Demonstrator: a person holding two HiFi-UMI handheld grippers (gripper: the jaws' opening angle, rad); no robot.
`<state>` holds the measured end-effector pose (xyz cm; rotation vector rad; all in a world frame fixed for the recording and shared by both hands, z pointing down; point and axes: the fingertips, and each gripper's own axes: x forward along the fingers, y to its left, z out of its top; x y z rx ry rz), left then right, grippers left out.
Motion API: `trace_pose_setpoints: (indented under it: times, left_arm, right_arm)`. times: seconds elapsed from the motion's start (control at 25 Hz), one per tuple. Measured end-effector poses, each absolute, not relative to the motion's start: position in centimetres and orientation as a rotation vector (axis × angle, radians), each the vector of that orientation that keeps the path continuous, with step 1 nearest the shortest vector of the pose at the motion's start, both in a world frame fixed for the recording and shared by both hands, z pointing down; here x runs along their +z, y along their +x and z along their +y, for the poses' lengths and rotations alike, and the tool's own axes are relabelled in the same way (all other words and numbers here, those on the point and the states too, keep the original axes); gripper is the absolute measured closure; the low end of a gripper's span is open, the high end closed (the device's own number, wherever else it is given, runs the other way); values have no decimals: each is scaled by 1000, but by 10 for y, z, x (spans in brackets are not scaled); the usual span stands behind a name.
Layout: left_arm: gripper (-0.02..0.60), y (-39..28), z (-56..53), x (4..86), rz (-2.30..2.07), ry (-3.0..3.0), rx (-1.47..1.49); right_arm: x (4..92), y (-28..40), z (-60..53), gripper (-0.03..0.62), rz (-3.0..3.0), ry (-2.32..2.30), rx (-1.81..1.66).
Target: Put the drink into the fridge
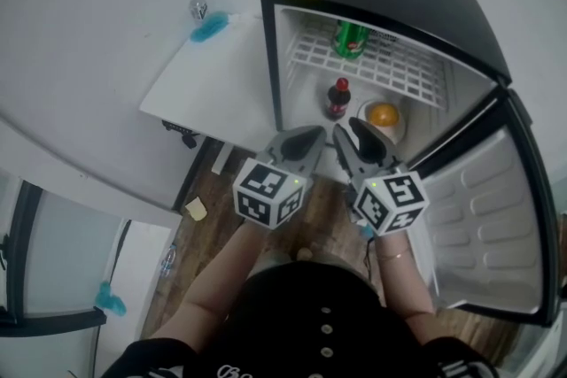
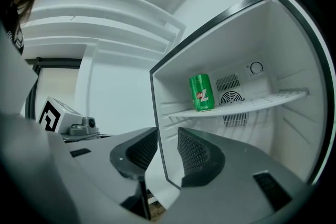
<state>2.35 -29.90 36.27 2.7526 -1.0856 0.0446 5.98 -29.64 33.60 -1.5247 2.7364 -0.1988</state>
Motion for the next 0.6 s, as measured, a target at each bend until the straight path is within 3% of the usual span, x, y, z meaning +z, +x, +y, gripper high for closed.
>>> trace_pose_setpoints:
  times: [0.16, 0.6]
  left_arm:
    - [575, 24, -295, 368, -1080, 2744, 49]
    - [575, 26, -284, 385, -1058, 2717, 85]
  right_arm:
    - [343, 62, -294, 536, 2743, -1528, -217]
    - [359, 60, -285, 580, 2773, -1568, -195]
